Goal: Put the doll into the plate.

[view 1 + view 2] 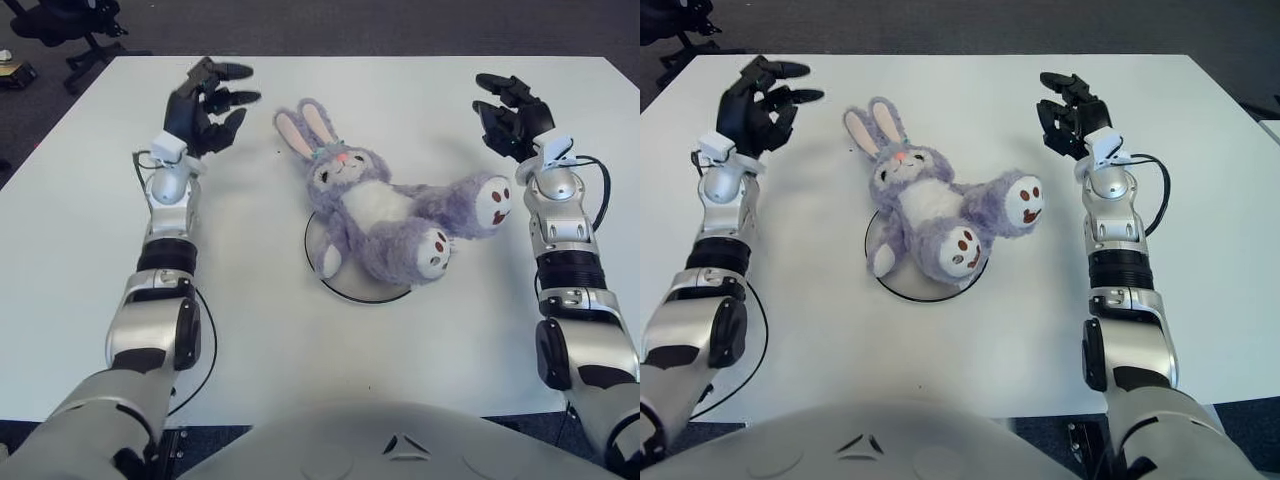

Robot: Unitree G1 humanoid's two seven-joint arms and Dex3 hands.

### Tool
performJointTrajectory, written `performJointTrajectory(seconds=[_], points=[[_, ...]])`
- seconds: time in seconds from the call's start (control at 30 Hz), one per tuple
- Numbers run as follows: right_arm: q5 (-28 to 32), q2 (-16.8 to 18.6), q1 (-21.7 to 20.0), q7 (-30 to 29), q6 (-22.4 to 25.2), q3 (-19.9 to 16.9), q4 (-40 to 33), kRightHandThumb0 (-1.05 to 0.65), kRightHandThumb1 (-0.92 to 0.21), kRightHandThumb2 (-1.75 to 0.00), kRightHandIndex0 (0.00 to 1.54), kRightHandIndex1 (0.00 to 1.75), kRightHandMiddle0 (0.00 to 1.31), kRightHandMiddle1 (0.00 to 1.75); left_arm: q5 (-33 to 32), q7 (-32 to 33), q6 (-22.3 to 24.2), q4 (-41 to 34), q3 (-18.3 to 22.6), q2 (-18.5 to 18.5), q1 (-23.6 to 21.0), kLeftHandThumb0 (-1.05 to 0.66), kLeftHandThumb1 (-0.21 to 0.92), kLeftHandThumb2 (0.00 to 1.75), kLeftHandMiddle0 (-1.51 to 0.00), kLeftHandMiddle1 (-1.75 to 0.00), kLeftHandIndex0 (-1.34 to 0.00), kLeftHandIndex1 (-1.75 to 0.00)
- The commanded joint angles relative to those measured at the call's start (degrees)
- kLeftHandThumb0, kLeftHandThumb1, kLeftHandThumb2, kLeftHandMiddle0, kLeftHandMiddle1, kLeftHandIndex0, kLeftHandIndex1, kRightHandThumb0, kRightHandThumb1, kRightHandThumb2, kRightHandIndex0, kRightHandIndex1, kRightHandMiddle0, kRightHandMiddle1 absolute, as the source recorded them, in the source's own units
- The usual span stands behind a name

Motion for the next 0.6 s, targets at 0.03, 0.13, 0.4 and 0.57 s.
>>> performJointTrajectory(seconds=[0.03,0.13,0.4,0.57], points=[[3.71,3.09,1.51,0.18,-4.76,-2.15,3.36,-0.4,-0.92,-0.53,0.87,0.21,0.29,1.24,-0.6,0.42,0.03,3.9,0.99,-1.69,0.79,-0.35,0.92,0.32,-0.76,-1.32,-0.42,-1.52],[4.05,3.26,1.32,0.39,-5.94,-2.33,4.33,-0.36,-0.92,-0.51,0.79,0.47,0.23,1.59,-0.41,0.39,-0.49,4.66,1.25,-1.75,0.53,-0.35,0.92,0.32,-0.74,-1.42,-0.42,-1.52],[9.16,7.67,3.1,3.06,-10.31,-4.42,8.25,-0.35,-0.92,-0.49,0.7,1.04,0.23,1.71,-0.68,4.52,3.05,7.56,2.63,-3.19,2.07,-0.35,0.92,0.35,-0.73,-1.61,-0.38,-1.57],[9.53,7.85,3.07,4.05,-12.03,-4.75,10.26,-0.34,-0.92,-0.48,0.68,1.29,0.23,1.71,-1.67,4.3,4.3,6.84,3.39,-4.06,2.88,-0.35,0.9,0.46,-0.72,-1.72,-0.31,-1.65]])
